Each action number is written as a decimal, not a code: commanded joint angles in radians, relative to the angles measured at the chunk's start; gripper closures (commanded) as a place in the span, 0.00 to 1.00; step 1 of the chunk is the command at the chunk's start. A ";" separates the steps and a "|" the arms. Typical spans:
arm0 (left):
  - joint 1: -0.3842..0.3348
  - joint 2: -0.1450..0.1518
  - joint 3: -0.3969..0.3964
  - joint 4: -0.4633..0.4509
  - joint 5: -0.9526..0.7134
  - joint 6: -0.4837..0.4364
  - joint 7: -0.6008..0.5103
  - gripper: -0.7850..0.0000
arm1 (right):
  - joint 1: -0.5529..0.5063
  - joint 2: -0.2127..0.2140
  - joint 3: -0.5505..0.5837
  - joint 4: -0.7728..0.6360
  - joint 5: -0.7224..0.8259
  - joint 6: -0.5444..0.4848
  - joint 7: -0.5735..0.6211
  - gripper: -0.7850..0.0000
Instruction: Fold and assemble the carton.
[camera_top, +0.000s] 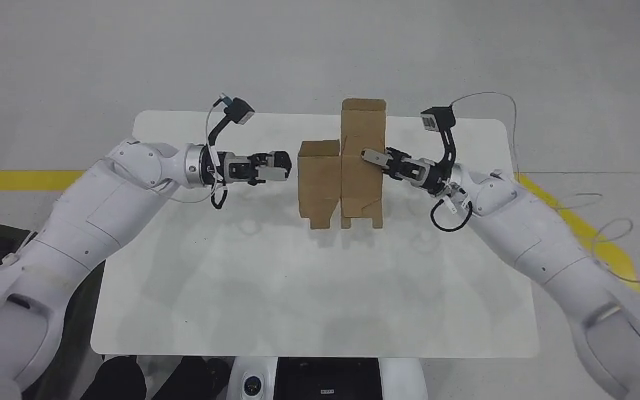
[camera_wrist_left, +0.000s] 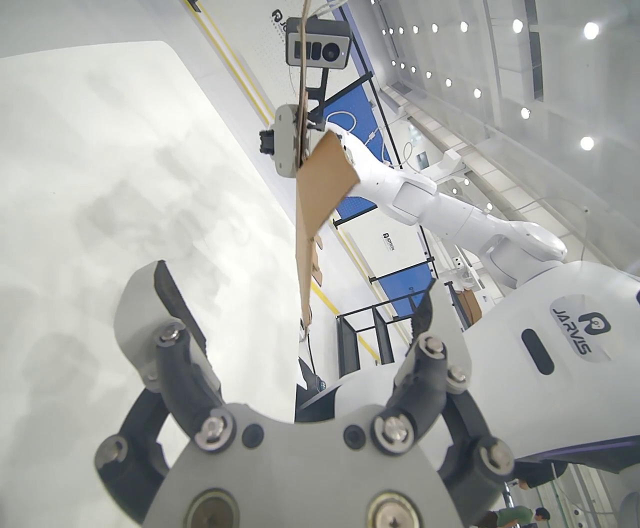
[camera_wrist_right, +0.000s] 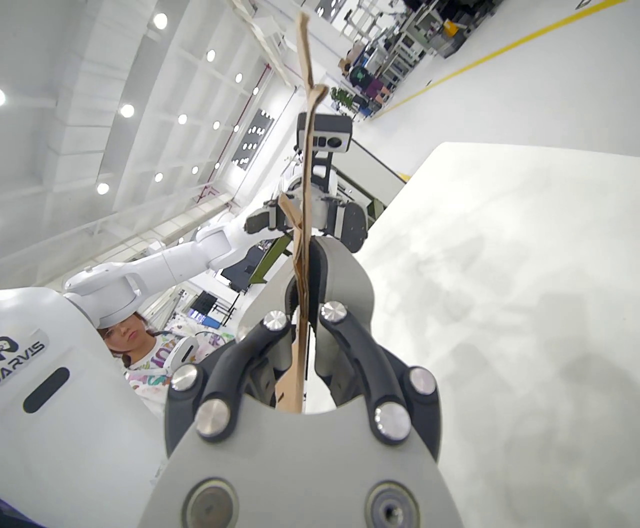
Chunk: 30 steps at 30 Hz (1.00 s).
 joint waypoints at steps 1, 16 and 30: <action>0.010 0.000 -0.002 -0.014 0.013 -0.002 0.002 0.00 | -0.010 -0.011 0.015 0.004 -0.027 0.000 -0.041 1.00; 0.063 -0.023 -0.029 -0.033 -0.009 0.044 -0.044 0.00 | -0.053 -0.078 0.104 0.019 -0.146 0.000 -0.126 1.00; 0.090 -0.059 -0.076 0.013 -0.038 0.089 -0.088 1.00 | -0.076 -0.112 0.170 0.038 -0.167 0.000 -0.063 1.00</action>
